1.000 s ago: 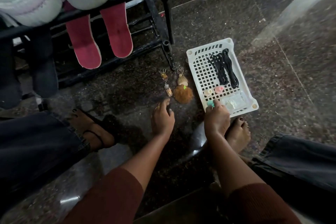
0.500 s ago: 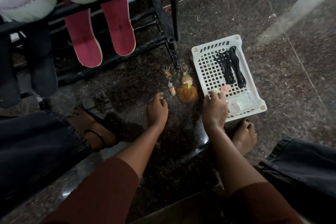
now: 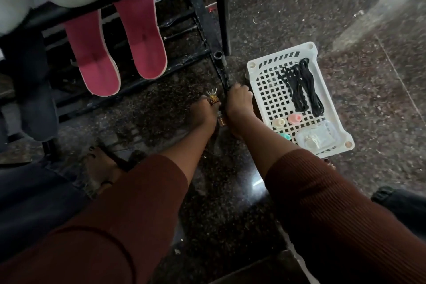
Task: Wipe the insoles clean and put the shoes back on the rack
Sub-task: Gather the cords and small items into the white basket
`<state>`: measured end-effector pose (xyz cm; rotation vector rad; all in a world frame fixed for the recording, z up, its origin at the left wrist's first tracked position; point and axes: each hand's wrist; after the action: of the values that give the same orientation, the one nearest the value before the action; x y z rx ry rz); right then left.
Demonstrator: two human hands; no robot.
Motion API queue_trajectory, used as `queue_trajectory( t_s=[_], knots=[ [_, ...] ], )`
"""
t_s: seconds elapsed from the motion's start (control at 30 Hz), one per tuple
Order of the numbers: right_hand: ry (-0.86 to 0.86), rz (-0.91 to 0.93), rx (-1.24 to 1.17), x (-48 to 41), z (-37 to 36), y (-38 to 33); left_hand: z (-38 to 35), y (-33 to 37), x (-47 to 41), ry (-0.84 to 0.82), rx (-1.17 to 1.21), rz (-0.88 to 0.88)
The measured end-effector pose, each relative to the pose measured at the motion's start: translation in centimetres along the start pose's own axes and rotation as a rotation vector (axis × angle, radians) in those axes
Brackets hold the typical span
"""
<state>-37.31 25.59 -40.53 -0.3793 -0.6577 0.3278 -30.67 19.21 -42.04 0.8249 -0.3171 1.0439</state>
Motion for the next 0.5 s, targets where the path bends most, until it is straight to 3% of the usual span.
queue_trajectory(
  t_s=[0.13,0.33,0.5],
  knots=[
    [-0.024,-0.069,0.107,-0.8,-1.1,-0.1,-0.5,1.8,-0.8,0.024,0.111,0.115],
    [0.022,-0.105,0.092,-0.2,-2.0,0.5,-0.8,2.0,-1.0,0.033,0.083,0.162],
    [0.050,-0.014,-0.117,1.0,-1.7,1.5,-1.2,1.2,-1.2,-0.034,0.112,0.124]
  ],
)
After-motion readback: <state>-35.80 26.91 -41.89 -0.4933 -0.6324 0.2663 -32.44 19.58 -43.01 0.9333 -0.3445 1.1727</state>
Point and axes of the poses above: each hand's wrist, its own x-axis away from the middle knuckle, its own z-axis out of the back of the hand, y = z × x, and after that the axes turned 9 degrees about -y, right-handed
